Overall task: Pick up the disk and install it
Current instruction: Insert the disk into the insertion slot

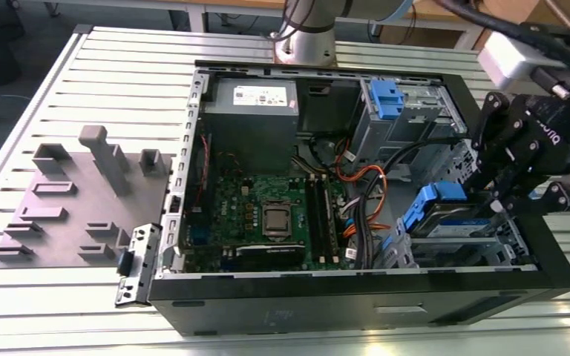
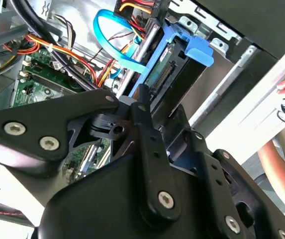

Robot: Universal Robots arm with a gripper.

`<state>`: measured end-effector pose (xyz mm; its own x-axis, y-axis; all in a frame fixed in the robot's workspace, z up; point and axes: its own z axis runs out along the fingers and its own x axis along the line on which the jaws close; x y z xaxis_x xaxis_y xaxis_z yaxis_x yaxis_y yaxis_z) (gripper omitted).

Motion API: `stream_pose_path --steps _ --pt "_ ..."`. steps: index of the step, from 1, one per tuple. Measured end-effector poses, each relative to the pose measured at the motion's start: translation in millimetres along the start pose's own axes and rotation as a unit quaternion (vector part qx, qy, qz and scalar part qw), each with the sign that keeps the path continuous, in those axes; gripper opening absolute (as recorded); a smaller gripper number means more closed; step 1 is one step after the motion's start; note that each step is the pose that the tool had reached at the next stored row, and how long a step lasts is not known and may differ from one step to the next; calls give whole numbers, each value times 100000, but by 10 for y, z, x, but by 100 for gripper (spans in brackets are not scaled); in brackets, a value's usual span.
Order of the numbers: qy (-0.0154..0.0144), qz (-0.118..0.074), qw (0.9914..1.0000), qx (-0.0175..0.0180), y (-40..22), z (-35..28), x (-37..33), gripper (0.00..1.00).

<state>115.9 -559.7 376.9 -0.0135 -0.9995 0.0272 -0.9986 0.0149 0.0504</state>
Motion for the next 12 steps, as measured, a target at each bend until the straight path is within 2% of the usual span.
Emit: stream_pose_path --steps 2,12 --pt "19 0 100000 20 3 -64 2 35" --pt "7 -1 100000 22 3 -67 2 35"
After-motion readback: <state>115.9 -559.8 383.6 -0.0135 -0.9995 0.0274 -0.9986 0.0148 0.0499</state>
